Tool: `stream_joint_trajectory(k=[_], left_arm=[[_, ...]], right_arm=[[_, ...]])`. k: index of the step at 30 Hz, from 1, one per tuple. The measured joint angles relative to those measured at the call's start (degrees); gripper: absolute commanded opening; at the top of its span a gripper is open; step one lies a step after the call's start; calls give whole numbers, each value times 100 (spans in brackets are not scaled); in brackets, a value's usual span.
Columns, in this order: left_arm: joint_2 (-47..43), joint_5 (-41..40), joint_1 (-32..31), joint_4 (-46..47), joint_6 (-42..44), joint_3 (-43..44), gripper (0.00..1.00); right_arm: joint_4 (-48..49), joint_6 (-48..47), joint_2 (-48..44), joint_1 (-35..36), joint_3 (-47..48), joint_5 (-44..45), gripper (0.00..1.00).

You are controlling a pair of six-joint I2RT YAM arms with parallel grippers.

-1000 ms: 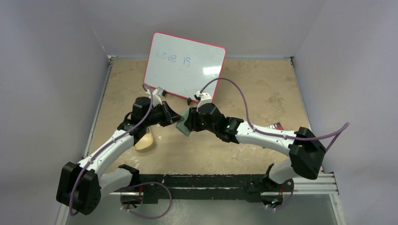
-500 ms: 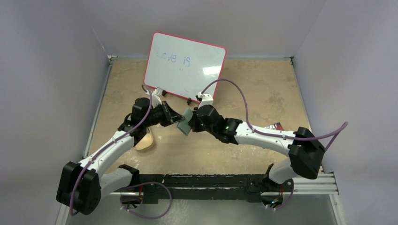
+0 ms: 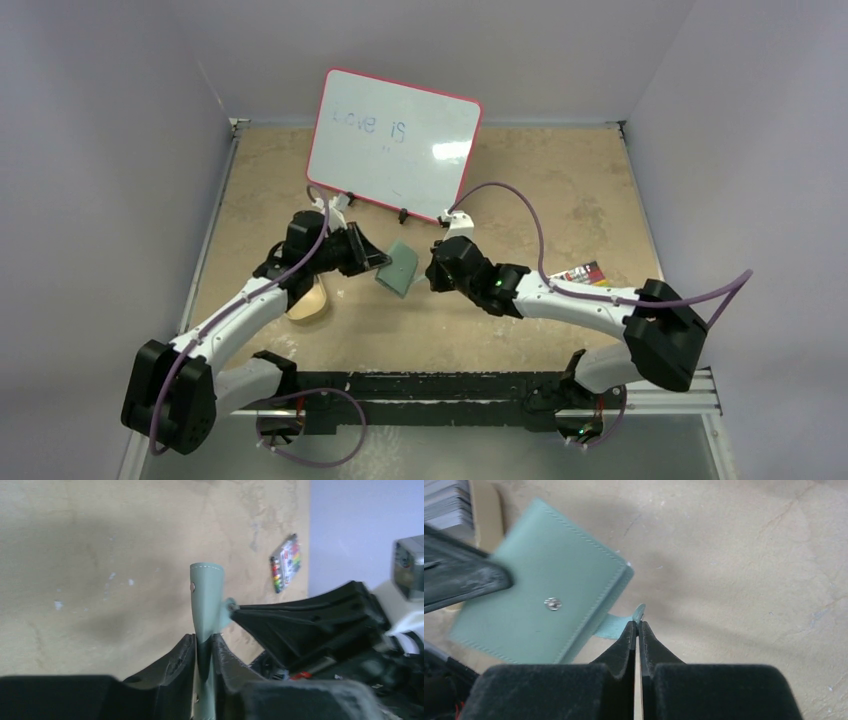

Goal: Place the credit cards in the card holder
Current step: Open the card holder at the center of the board.

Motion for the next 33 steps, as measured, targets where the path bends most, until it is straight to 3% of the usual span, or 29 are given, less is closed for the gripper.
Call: stream_joint_trajectory(k=[3, 8, 15, 33], left_arm=[[166, -236, -2, -138, 68, 0, 46], [275, -944, -2, -732, 326, 31, 54], [212, -1401, -2, -1246, 599, 219, 56], [201, -1246, -2, -1357, 669, 247, 57]], right_arm=[[326, -138, -179, -9, -170, -273, 0], [828, -269, -219, -11, -398, -796, 0], [1213, -337, -90, -11, -553, -1408, 0], [1576, -98, -544, -133, -509, -1821, 0]])
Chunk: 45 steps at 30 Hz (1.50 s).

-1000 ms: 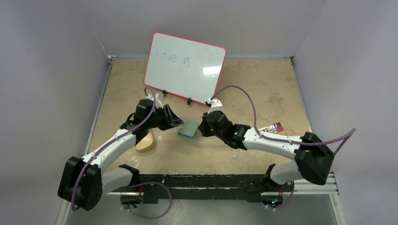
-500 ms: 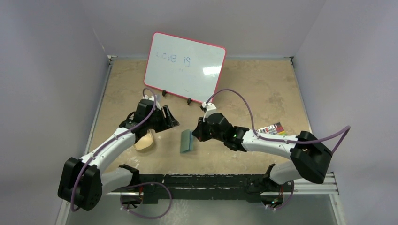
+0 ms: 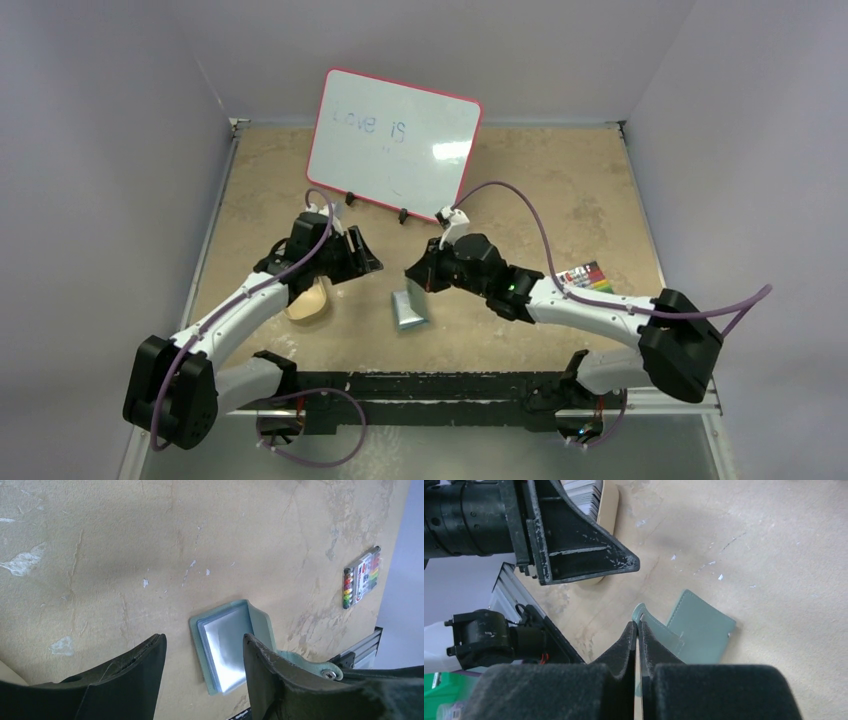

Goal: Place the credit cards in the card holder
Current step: Open the card holder at the center of the board.

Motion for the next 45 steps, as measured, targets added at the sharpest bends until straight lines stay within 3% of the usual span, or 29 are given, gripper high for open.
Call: stream_joint_trajectory(k=[13, 23, 34, 45], left_arm=[[138, 166, 0, 197, -90, -87, 55], [765, 695, -127, 1211, -570, -487, 55], [898, 597, -219, 1335, -538, -540, 44], [1130, 557, -352, 1543, -546, -710, 46]], right_arm=[[-341, 214, -577, -885, -861, 304, 0], [-511, 470, -863, -890, -1283, 466, 0], [-903, 743, -859, -940, -1283, 809, 0], [-1082, 850, -837, -973, -1283, 911, 0]])
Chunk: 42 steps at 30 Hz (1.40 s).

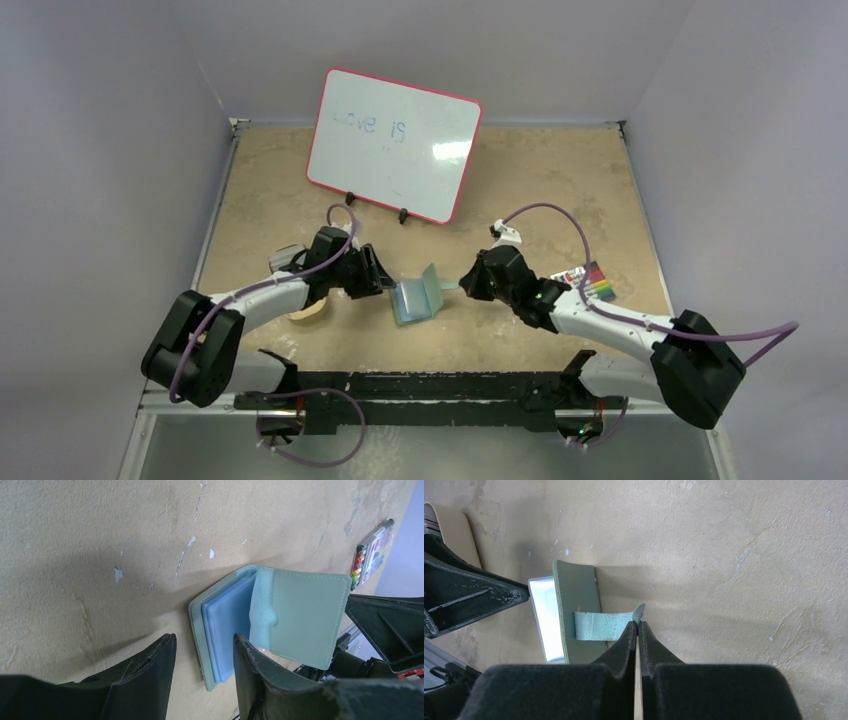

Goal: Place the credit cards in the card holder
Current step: Open the card holder at the center of the board.

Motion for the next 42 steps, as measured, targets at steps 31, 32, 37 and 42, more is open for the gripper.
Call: stream_joint_trajectory(k=[31, 32, 37, 42], left_arm=[[577, 192, -426, 1303, -706, -192, 0], [516, 188, -437, 1176, -704, -118, 0], [352, -173, -590, 48, -422, 782, 0], [354, -680, -852, -890, -85, 1794, 0]], right_arm=[[-400, 94, 197, -260, 76, -164, 40], [-577, 26, 142, -260, 232, -190, 42], [-737, -197, -177, -236, 929, -592, 44], [-409, -229, -223, 22, 1169, -964, 44]])
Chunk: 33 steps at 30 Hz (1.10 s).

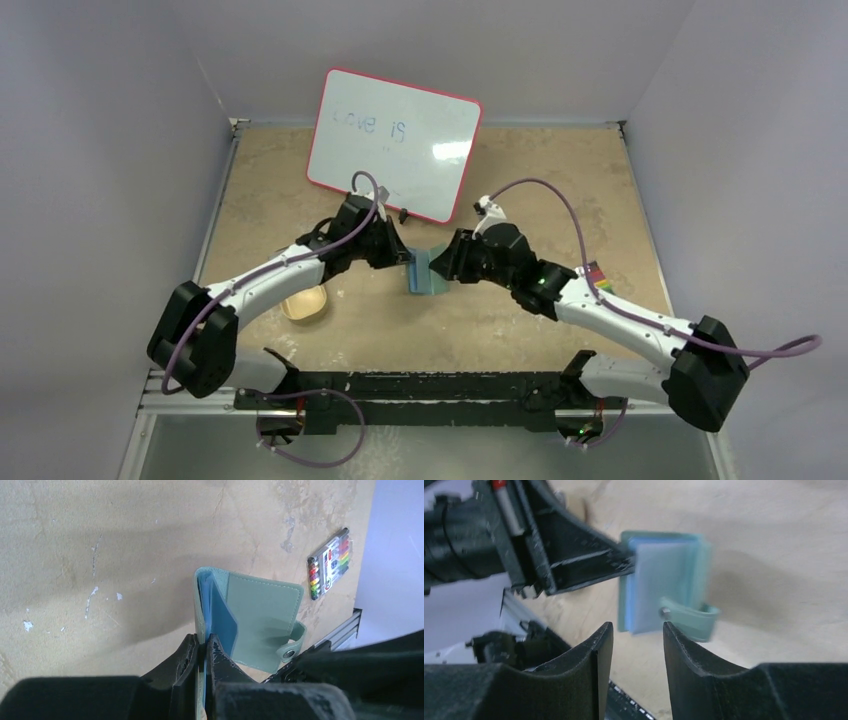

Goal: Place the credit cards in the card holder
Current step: Open the card holder at the center of the board.

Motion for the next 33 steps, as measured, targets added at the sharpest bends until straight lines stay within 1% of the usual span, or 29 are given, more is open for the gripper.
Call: stream_joint_trajectory(k=[3, 6, 11, 18, 22, 27, 33], left_arm=[[42, -236, -155, -466, 114, 321, 0], [153, -345, -245, -710, 162, 448, 0], [286, -352, -299, -994, 157, 452, 0], [286, -190, -304, -964, 105, 452, 0], [286, -90, -304, -901, 101, 450, 0], [286, -50, -304, -896, 103, 448, 0], [315, -50, -304, -826, 116, 446, 0]], right_arm=[[337, 13, 251, 367, 20, -205, 44], [748, 72, 535, 595, 20, -428, 44], [1207, 166, 859, 634, 20, -546, 43], [1493, 280, 1191, 629, 20, -544, 40], [1421, 348, 1384, 629, 24, -396, 38], [1038, 365, 1624, 629, 44, -24, 35], [621, 385, 1659, 662, 214, 280, 31]])
